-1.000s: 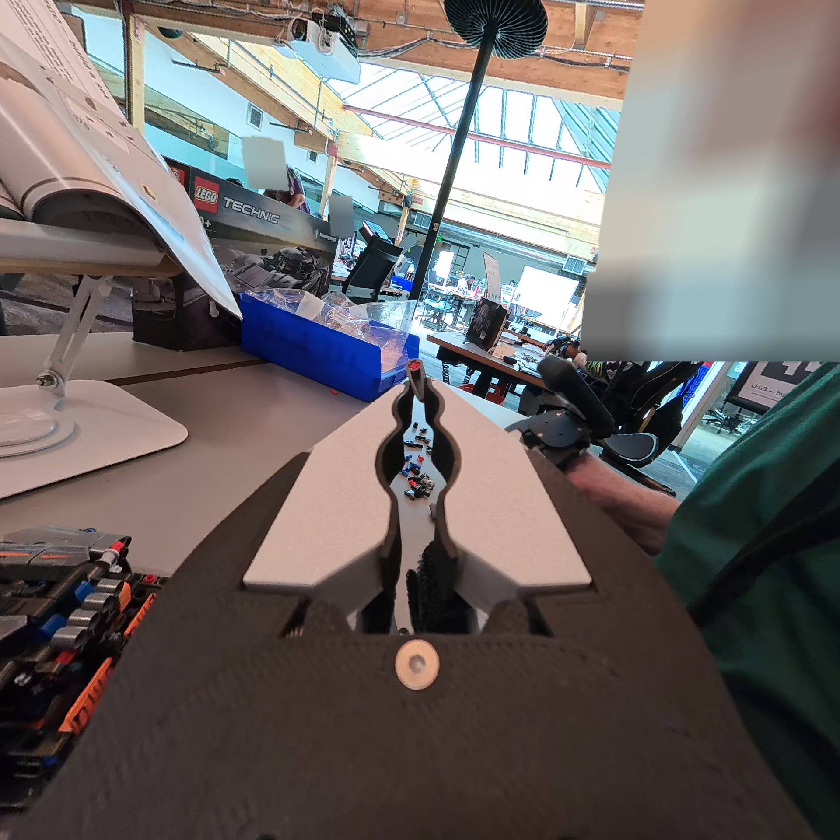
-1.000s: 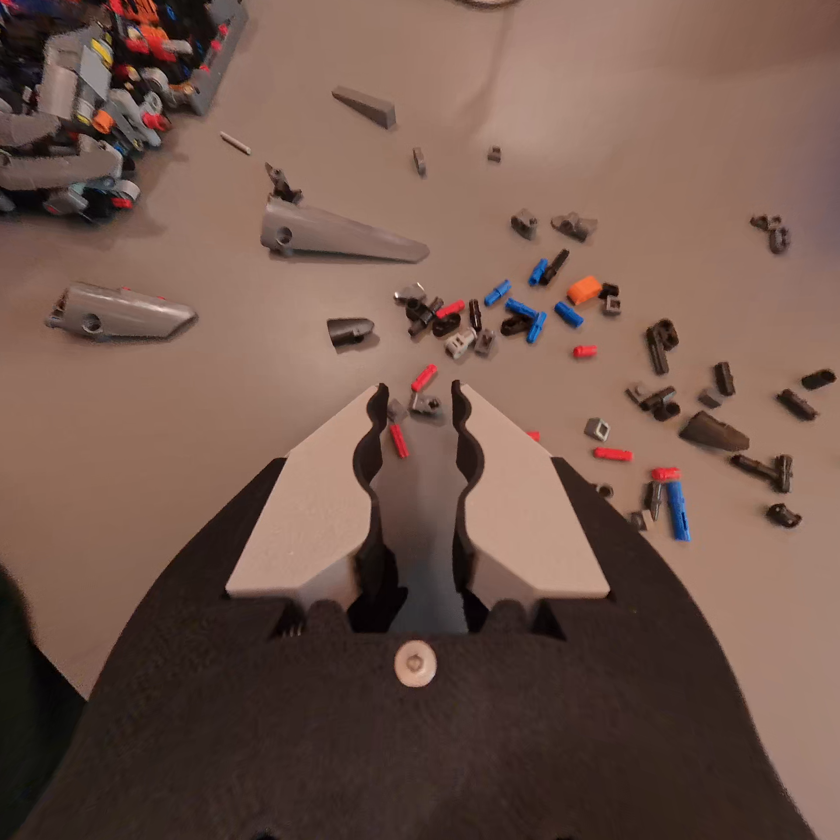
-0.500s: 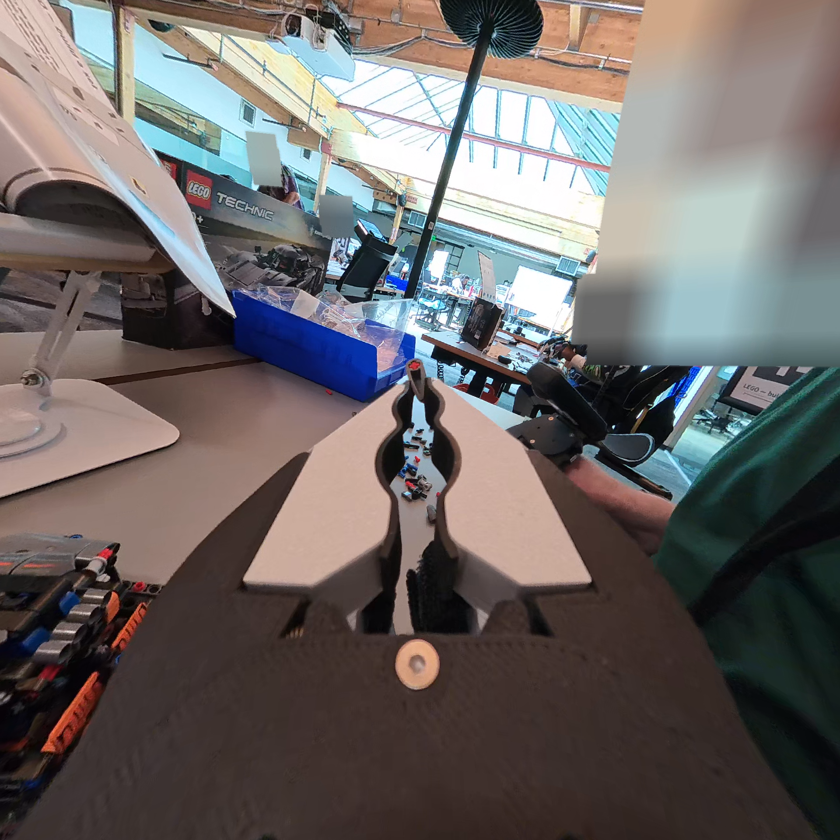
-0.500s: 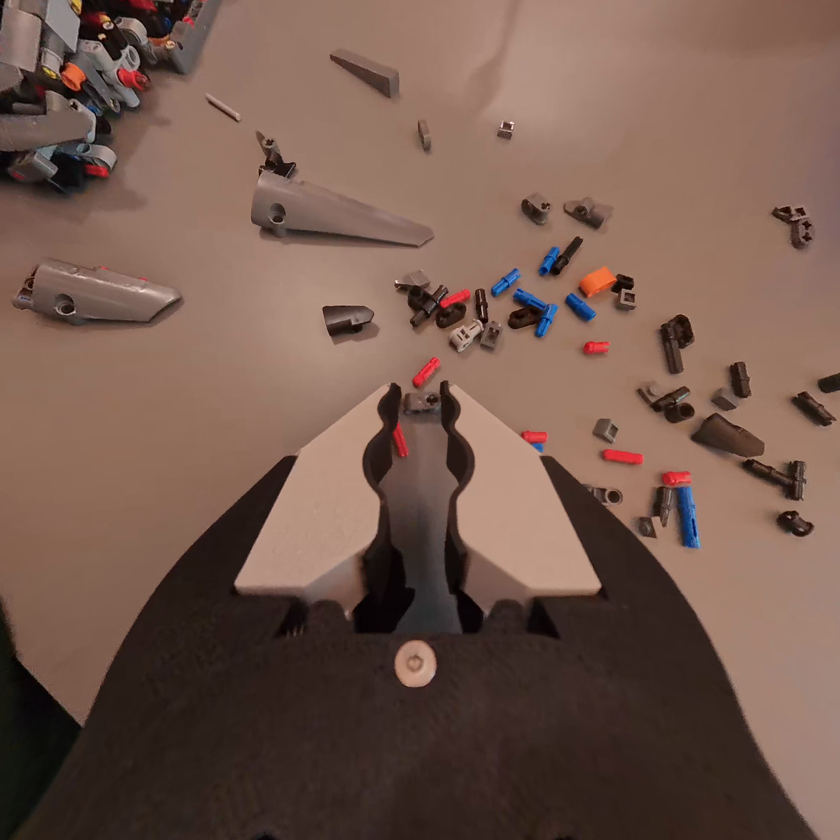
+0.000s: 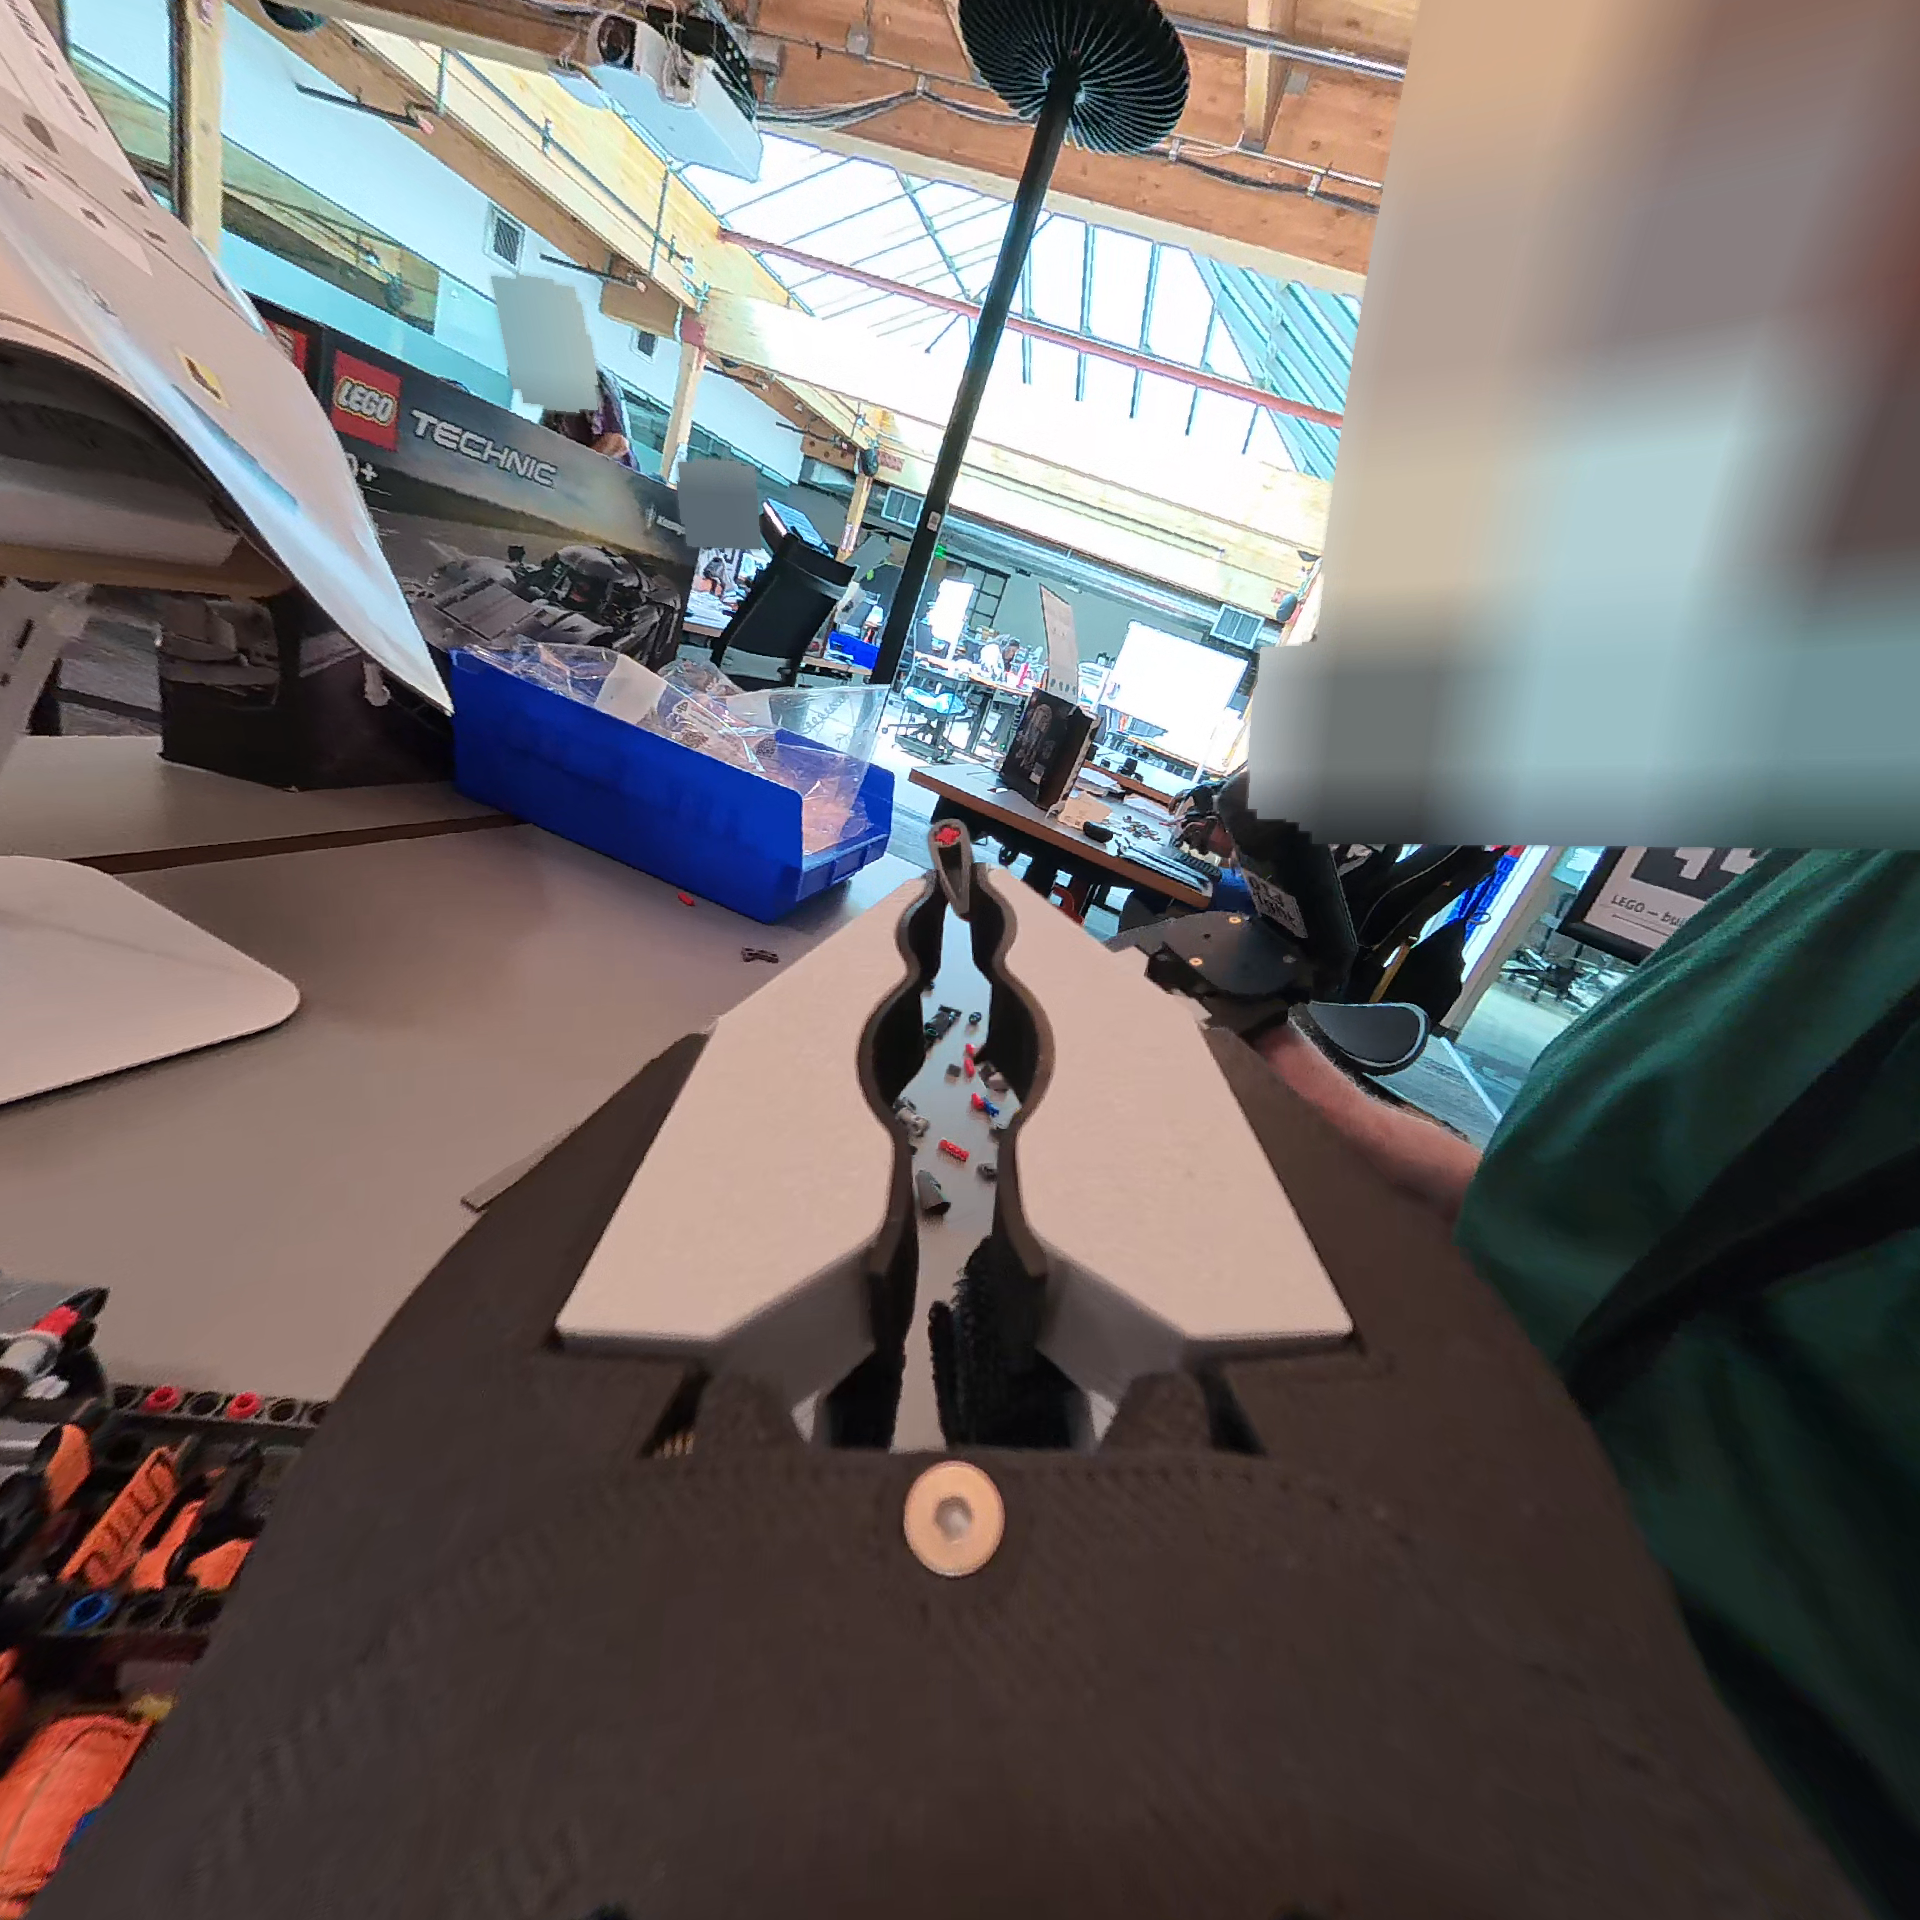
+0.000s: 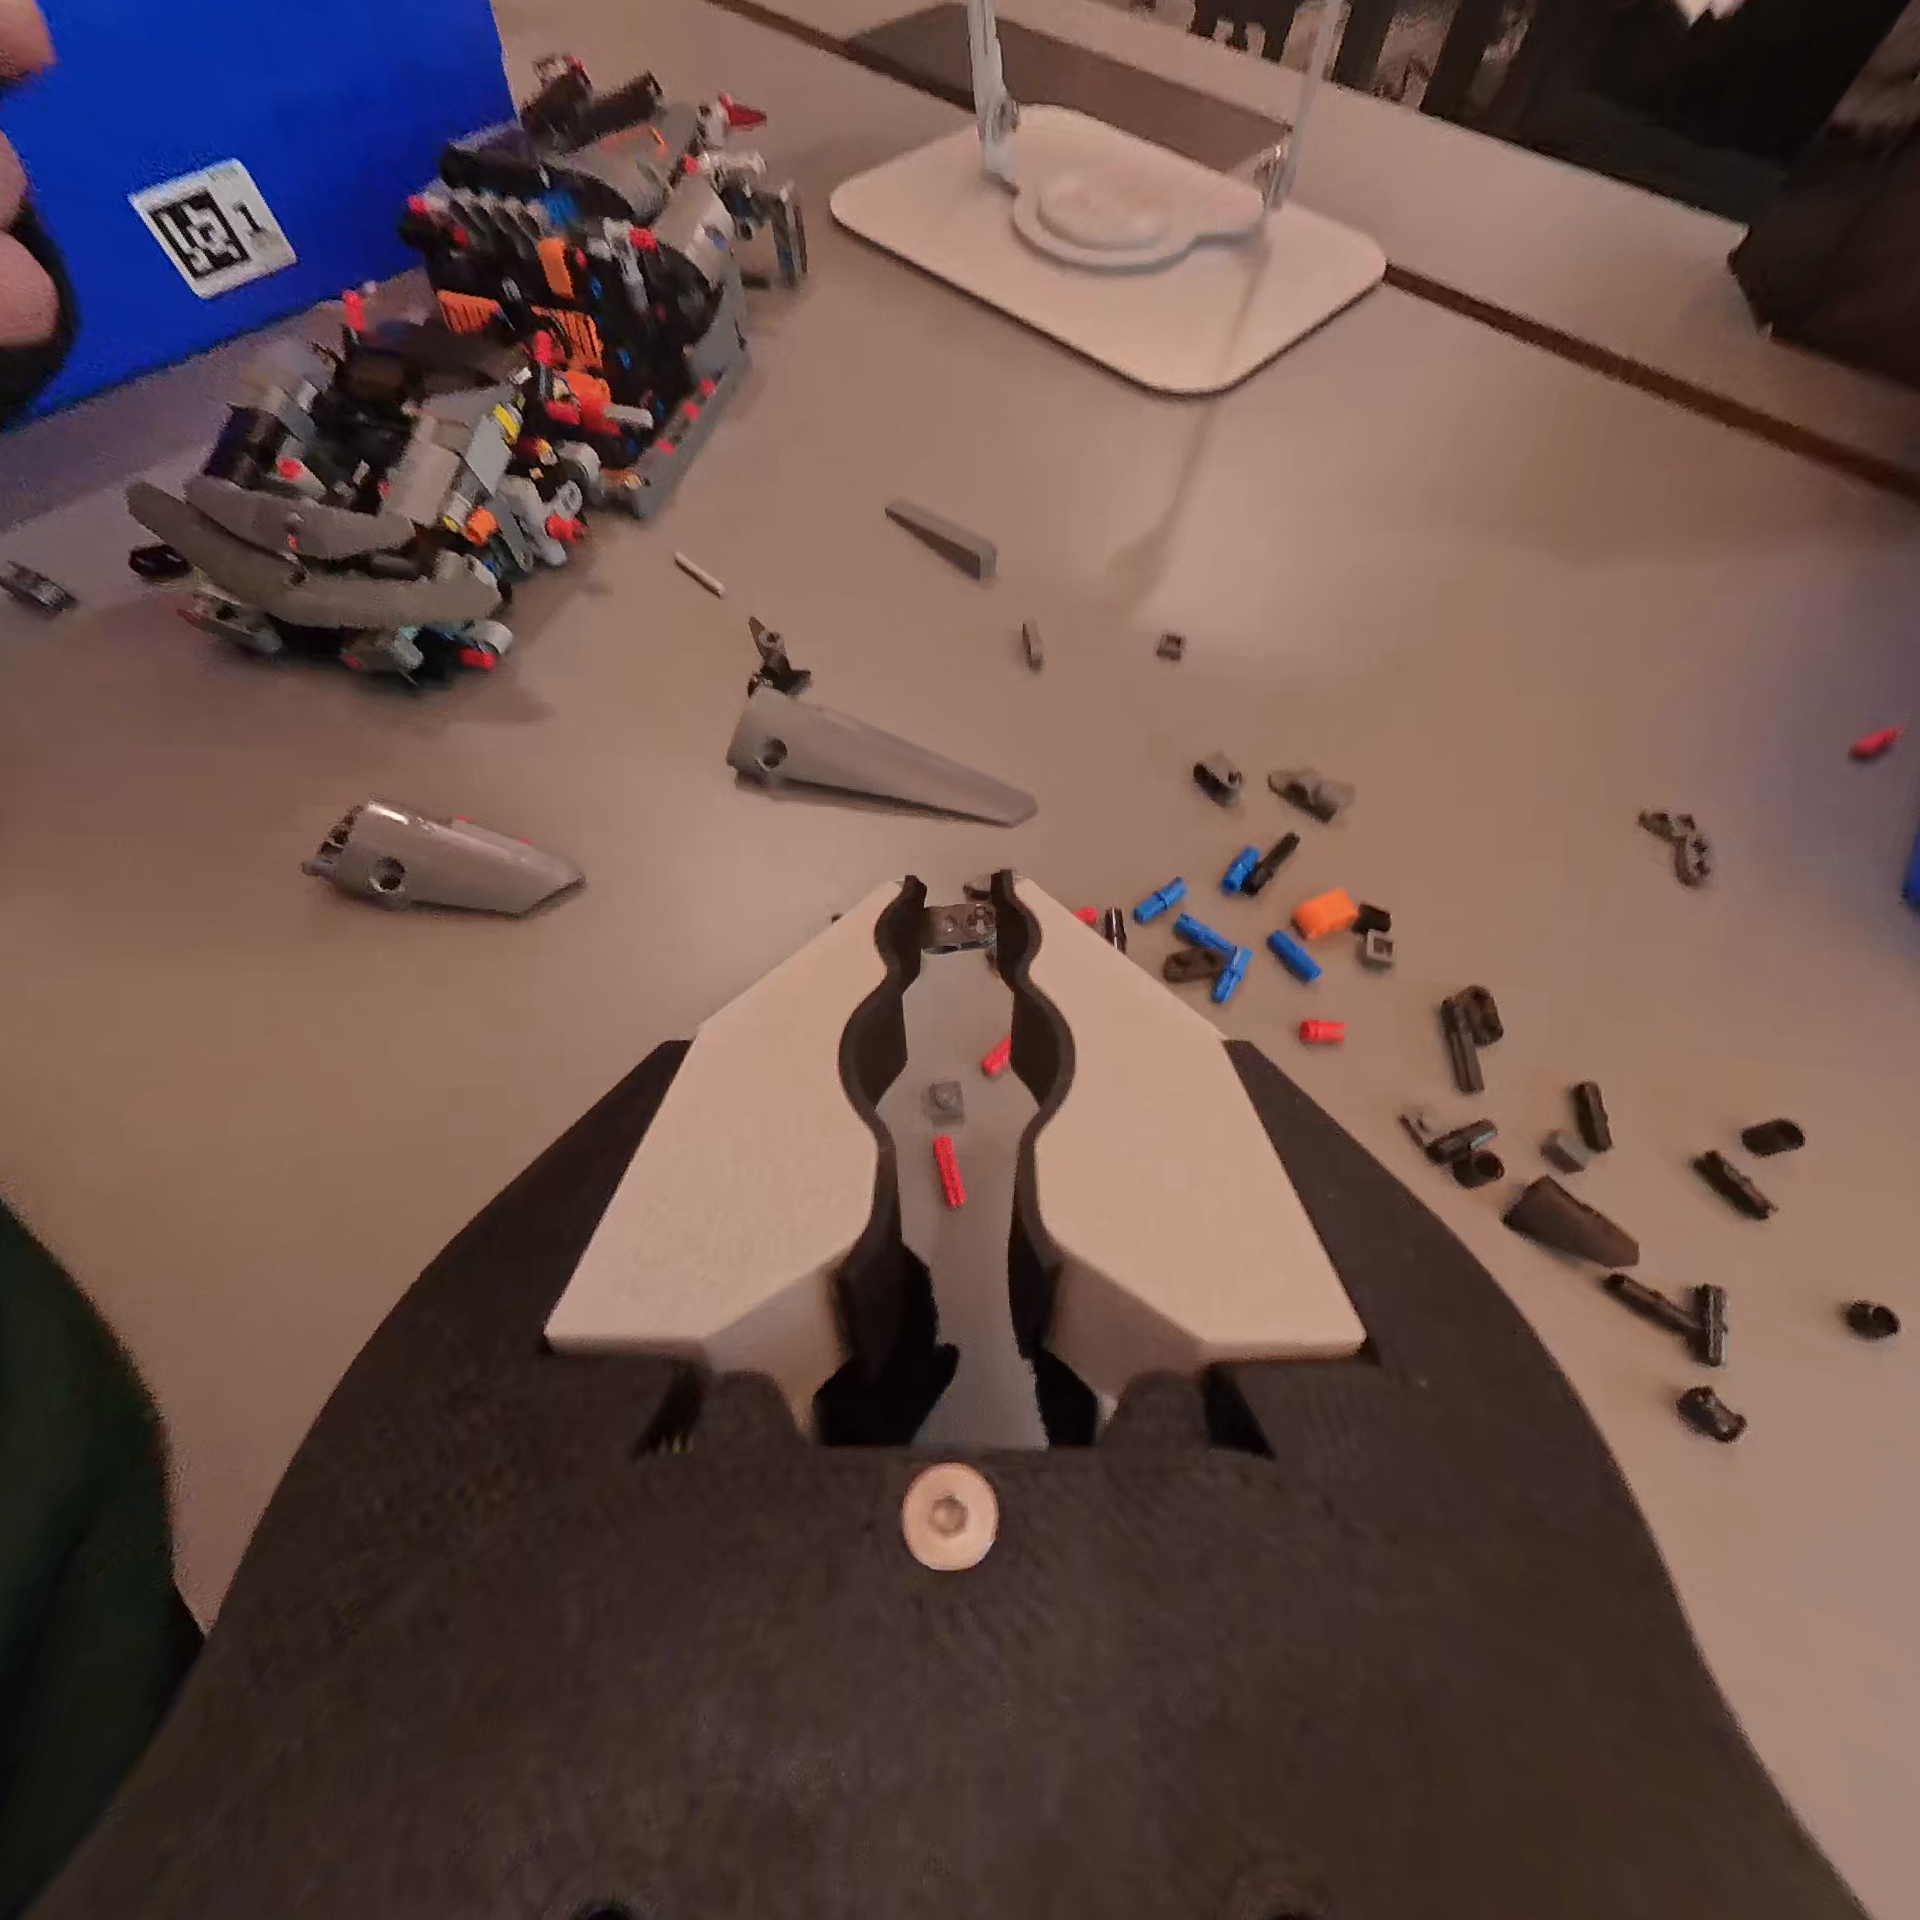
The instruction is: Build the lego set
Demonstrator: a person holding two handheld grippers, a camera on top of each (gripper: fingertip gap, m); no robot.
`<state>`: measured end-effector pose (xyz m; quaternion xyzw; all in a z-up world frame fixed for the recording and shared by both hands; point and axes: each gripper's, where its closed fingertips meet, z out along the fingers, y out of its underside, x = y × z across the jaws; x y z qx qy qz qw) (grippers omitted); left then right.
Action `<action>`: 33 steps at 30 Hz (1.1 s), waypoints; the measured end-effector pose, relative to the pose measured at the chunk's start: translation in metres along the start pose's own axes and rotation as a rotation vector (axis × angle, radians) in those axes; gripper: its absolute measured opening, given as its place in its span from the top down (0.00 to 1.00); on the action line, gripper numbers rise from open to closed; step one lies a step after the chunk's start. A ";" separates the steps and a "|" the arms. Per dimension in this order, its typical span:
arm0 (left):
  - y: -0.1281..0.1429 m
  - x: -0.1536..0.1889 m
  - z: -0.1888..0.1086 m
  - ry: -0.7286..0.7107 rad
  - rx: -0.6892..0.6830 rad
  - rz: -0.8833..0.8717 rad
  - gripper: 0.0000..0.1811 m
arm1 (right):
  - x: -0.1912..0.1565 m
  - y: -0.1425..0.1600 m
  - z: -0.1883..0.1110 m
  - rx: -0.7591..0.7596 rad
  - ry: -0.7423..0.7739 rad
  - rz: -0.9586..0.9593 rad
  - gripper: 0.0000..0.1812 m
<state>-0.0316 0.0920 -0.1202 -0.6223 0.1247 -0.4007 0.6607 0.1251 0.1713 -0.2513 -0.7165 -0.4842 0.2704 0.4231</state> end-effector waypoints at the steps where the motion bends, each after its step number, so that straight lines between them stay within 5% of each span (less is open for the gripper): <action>1: 0.001 0.001 0.002 0.006 -0.001 -0.004 0.99 | -0.001 -0.005 0.000 0.014 -0.003 -0.008 0.93; 9: 0.008 0.006 0.010 0.033 -0.010 -0.028 0.99 | -0.021 -0.016 0.003 0.038 -0.083 -0.047 1.00; 13: 0.008 0.004 0.009 0.027 -0.011 -0.035 0.99 | -0.041 0.007 0.016 -0.075 -0.166 -0.078 1.00; 24: 0.002 -0.002 -0.009 -0.016 0.003 -0.013 0.99 | -0.026 0.020 -0.005 -0.024 -0.077 0.001 1.00; 33: 0.004 0.001 -0.010 -0.007 0.011 -0.018 0.99 | -0.051 0.051 0.008 -0.217 -0.148 0.023 0.83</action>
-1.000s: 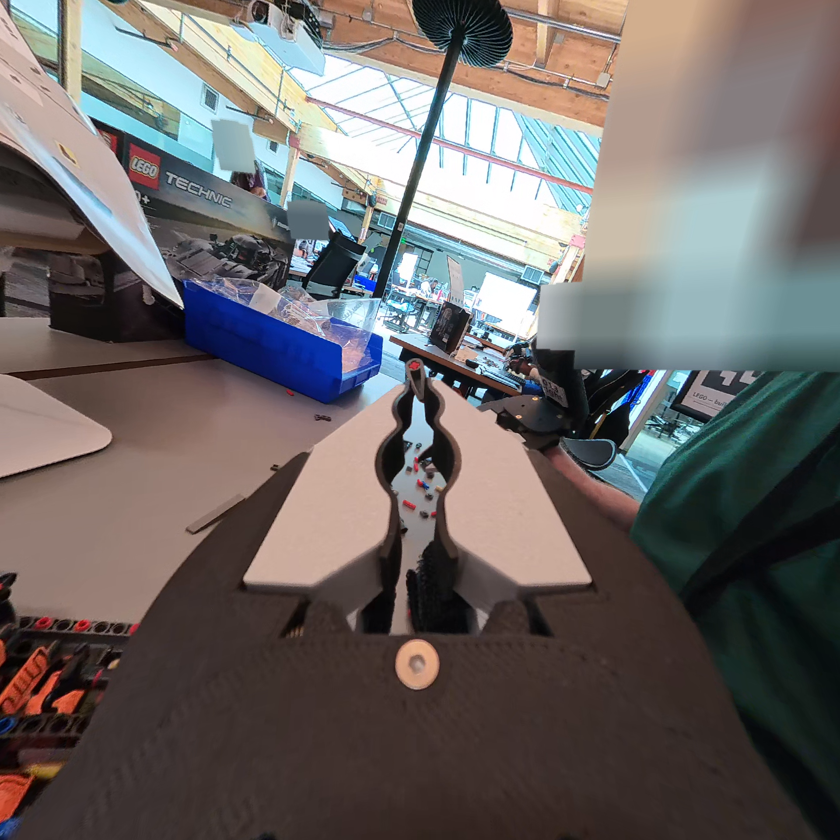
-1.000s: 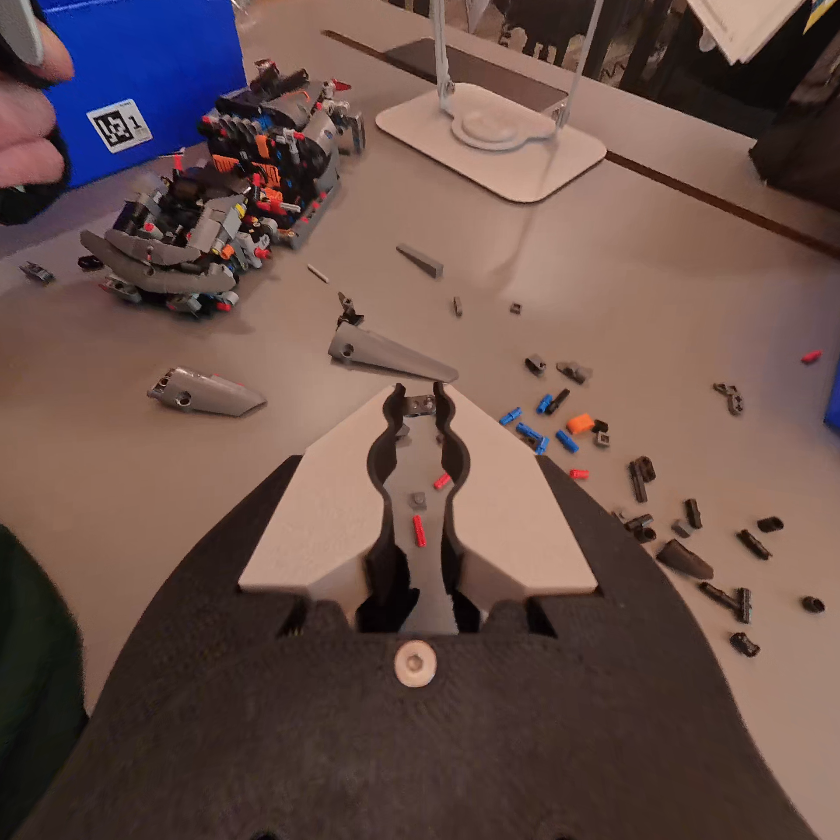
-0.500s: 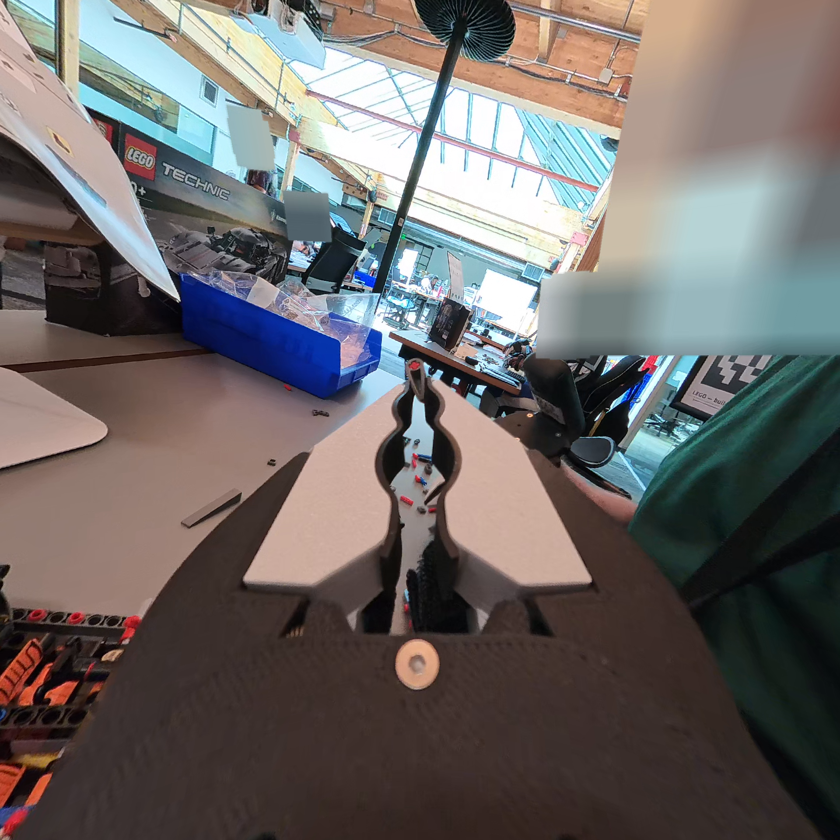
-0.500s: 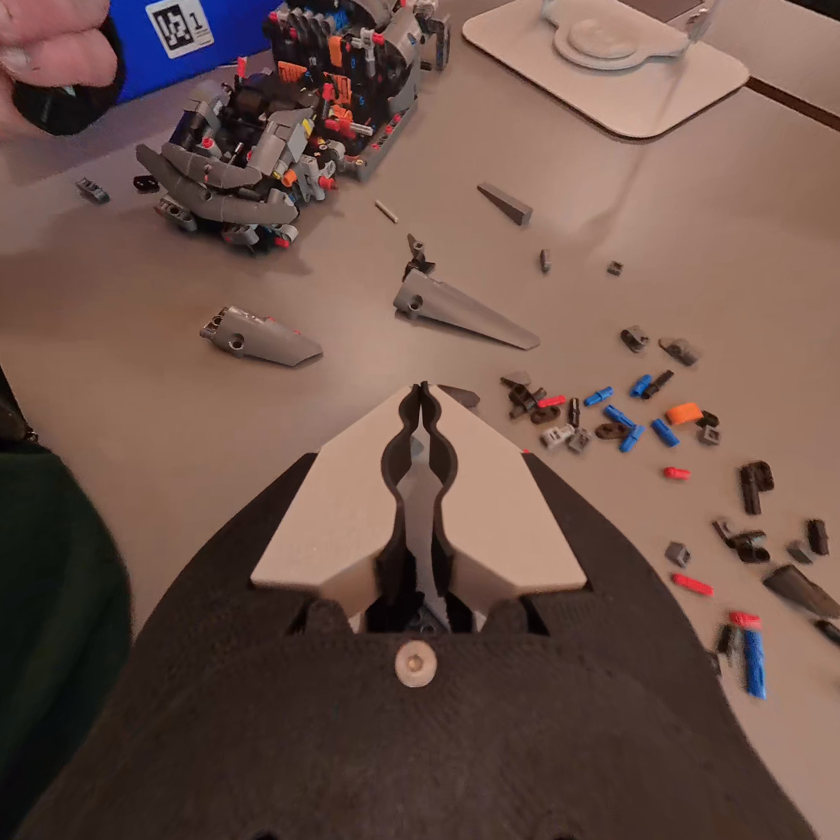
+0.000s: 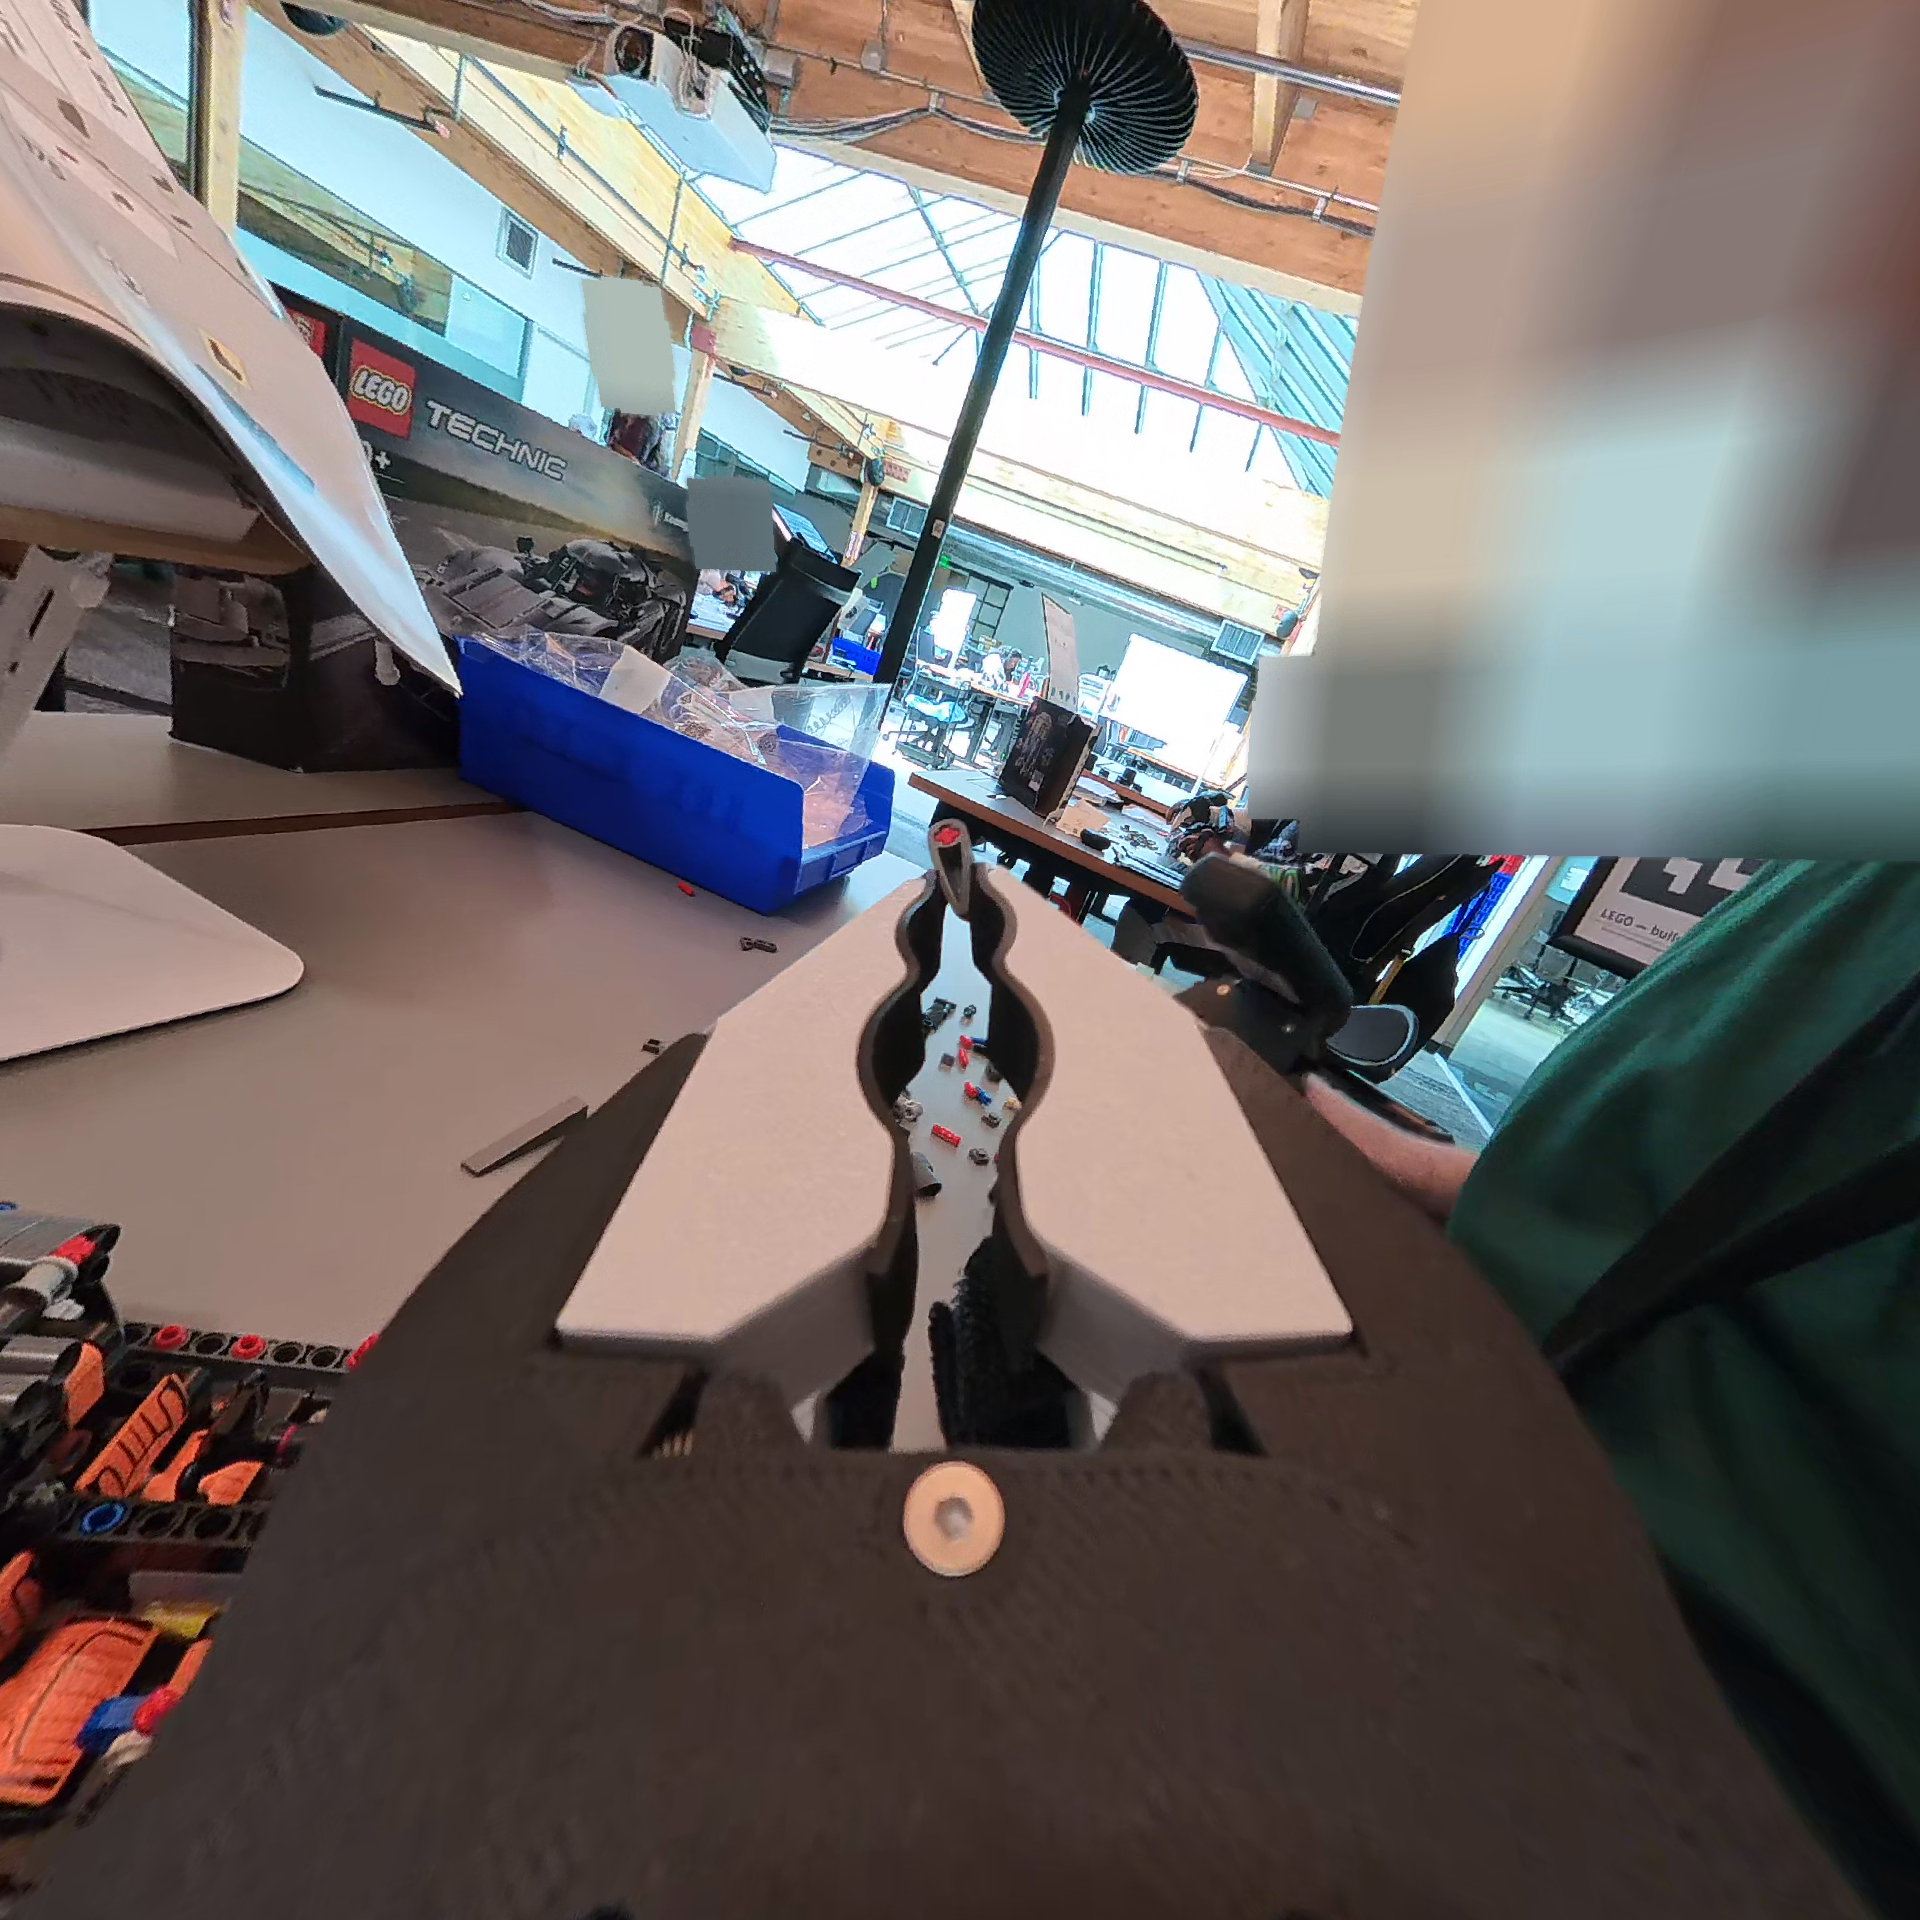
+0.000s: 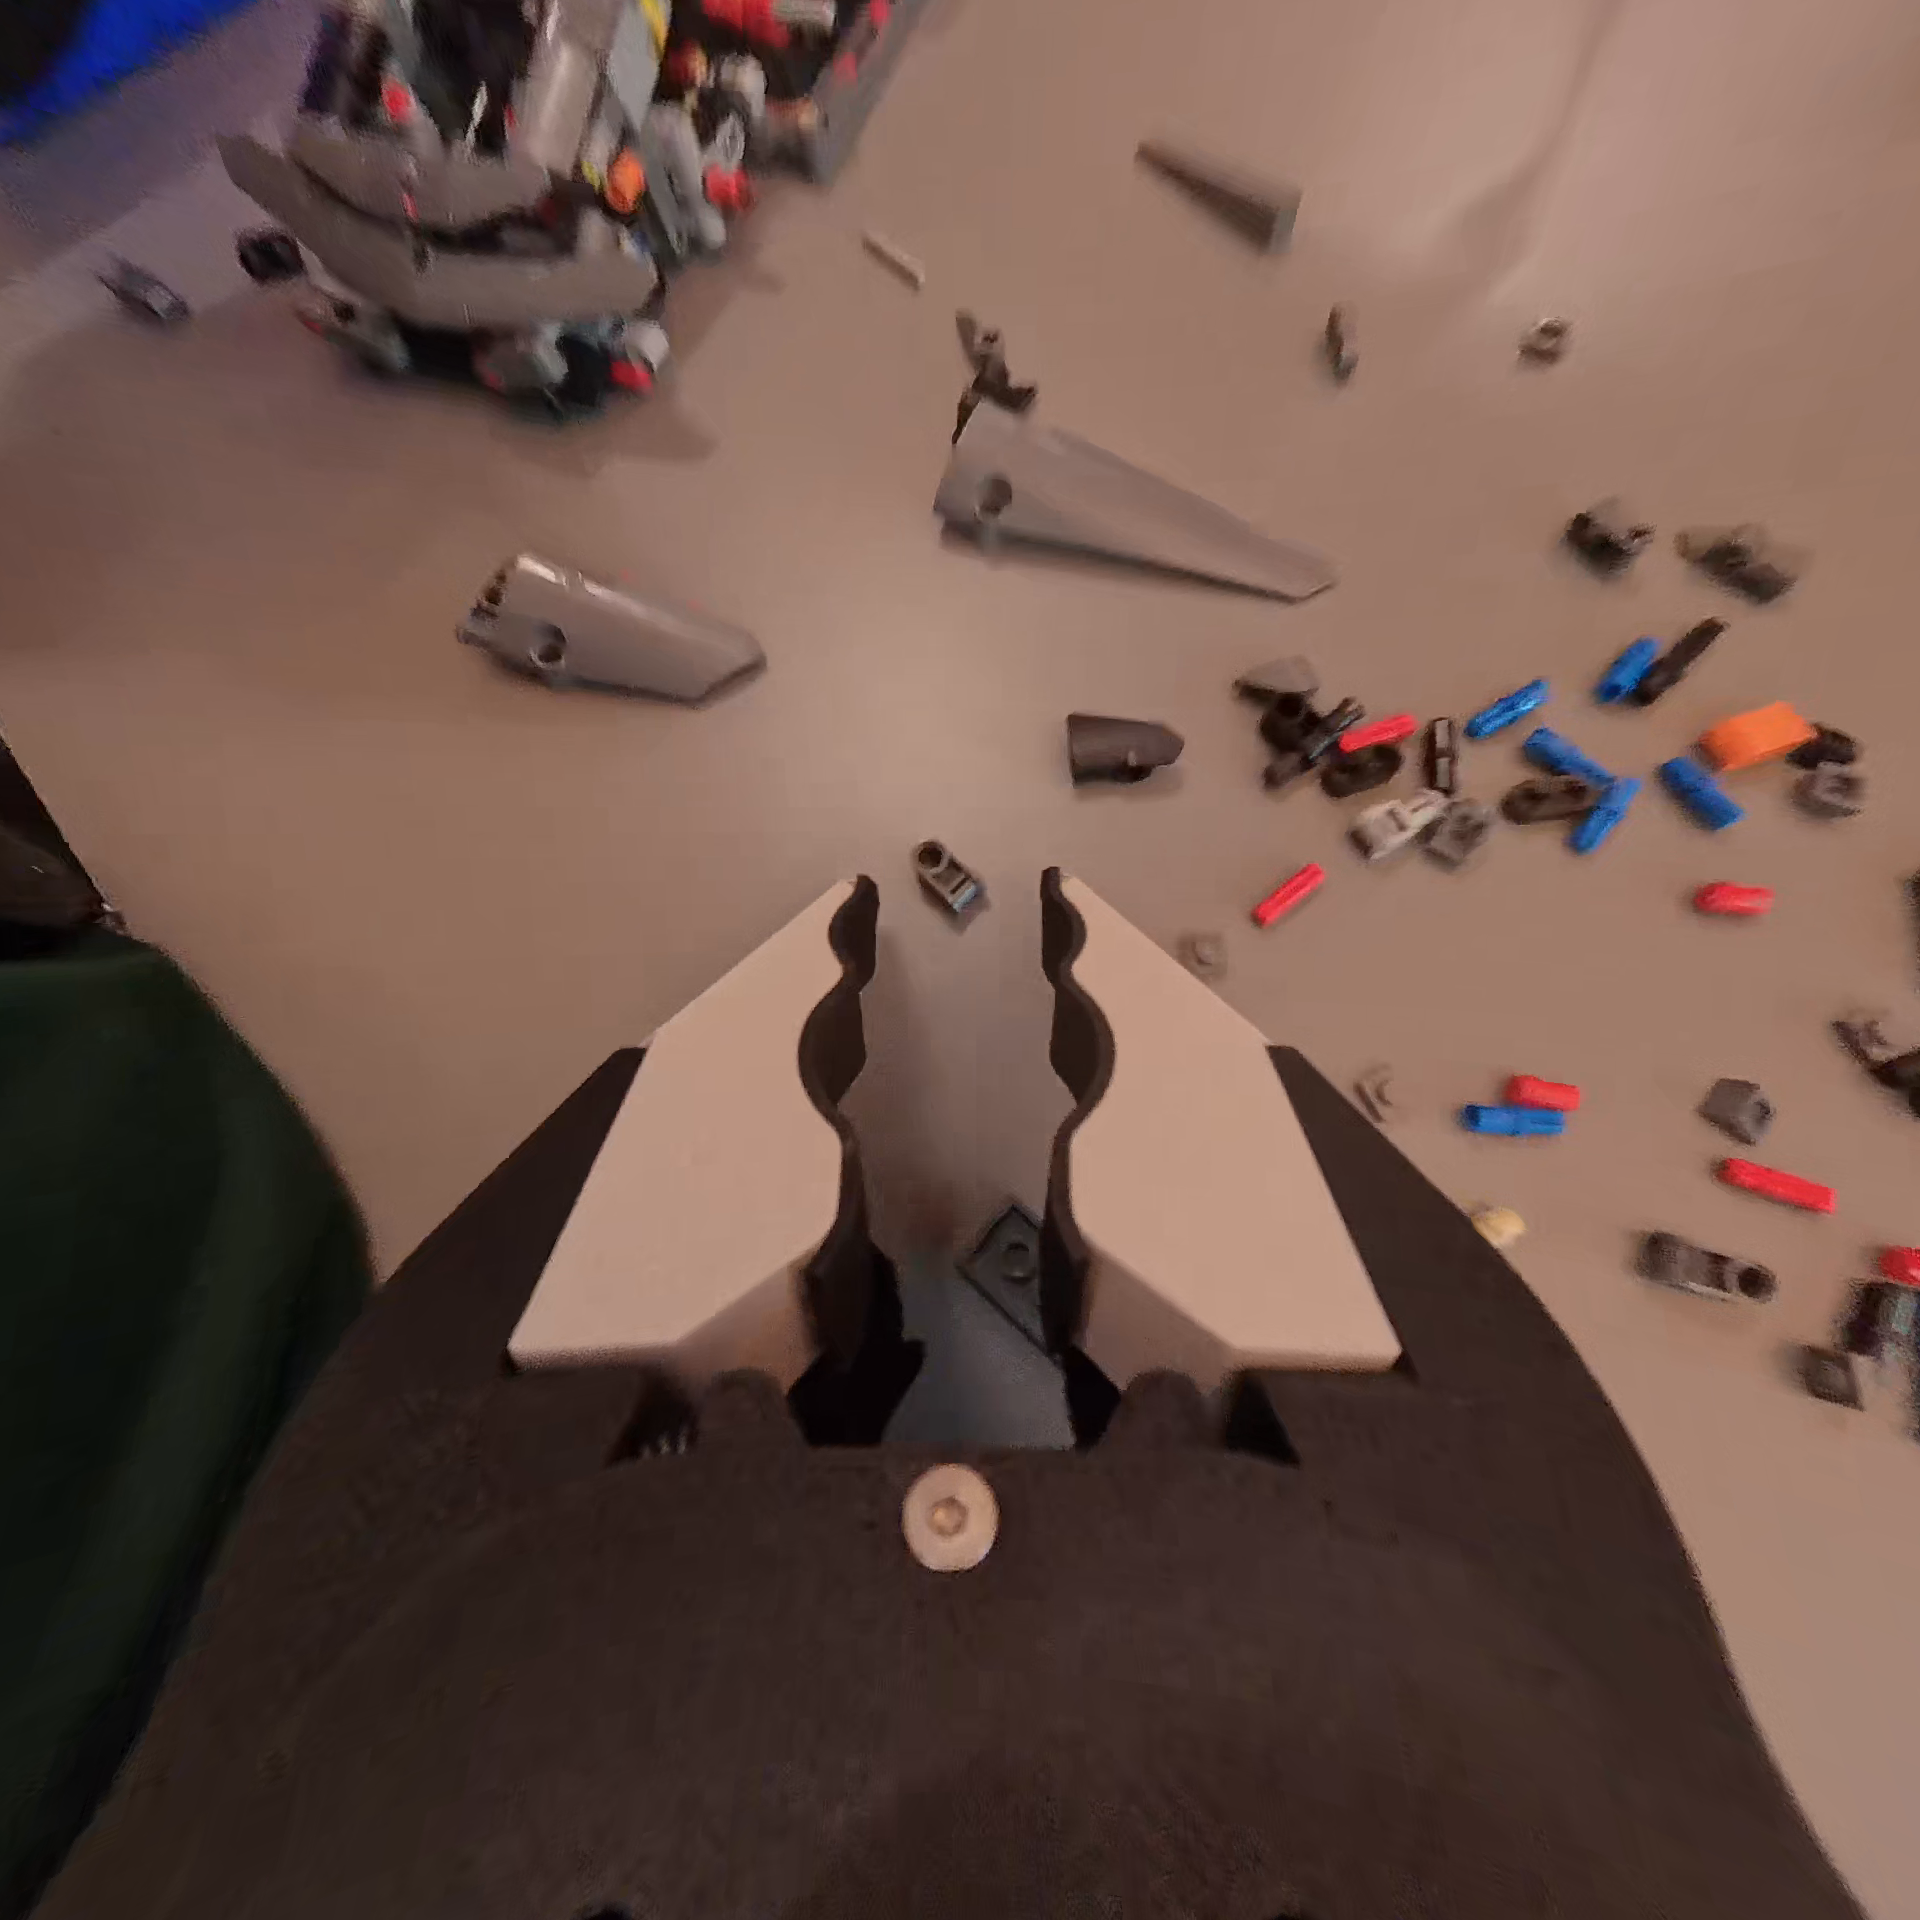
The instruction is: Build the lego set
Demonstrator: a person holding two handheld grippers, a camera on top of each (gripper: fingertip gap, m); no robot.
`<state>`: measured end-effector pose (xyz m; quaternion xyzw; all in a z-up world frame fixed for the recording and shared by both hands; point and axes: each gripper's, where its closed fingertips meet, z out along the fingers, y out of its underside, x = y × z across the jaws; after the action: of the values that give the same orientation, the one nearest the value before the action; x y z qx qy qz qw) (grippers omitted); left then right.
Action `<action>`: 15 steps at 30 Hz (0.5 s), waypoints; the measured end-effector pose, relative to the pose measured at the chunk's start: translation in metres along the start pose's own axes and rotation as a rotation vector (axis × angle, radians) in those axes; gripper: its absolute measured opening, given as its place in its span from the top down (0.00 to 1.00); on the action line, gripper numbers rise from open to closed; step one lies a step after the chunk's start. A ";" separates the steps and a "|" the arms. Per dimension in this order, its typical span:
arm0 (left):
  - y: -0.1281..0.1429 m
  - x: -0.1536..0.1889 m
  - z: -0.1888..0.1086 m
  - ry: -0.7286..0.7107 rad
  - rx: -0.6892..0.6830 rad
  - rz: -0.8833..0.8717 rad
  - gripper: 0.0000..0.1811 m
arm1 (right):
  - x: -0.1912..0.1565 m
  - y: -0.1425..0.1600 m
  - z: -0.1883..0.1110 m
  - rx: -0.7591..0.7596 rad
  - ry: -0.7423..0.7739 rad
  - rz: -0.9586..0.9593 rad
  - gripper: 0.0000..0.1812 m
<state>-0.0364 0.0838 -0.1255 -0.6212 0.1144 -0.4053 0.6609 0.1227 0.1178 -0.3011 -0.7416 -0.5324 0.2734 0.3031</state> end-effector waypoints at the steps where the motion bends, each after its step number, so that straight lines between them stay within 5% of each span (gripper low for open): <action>1: 0.000 0.000 0.000 0.001 0.001 -0.002 0.99 | -0.003 0.004 0.005 -0.017 -0.009 -0.013 0.82; 10: 0.000 0.002 -0.001 0.004 -0.005 0.004 0.99 | -0.009 0.000 0.010 -0.043 -0.061 -0.127 0.97; 15: 0.001 0.000 -0.001 0.001 -0.007 -0.001 0.99 | -0.011 -0.001 0.011 -0.049 -0.096 -0.156 0.97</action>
<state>-0.0365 0.0826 -0.1263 -0.6235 0.1157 -0.4056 0.6583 0.1107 0.1088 -0.3069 -0.6911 -0.6090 0.2711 0.2791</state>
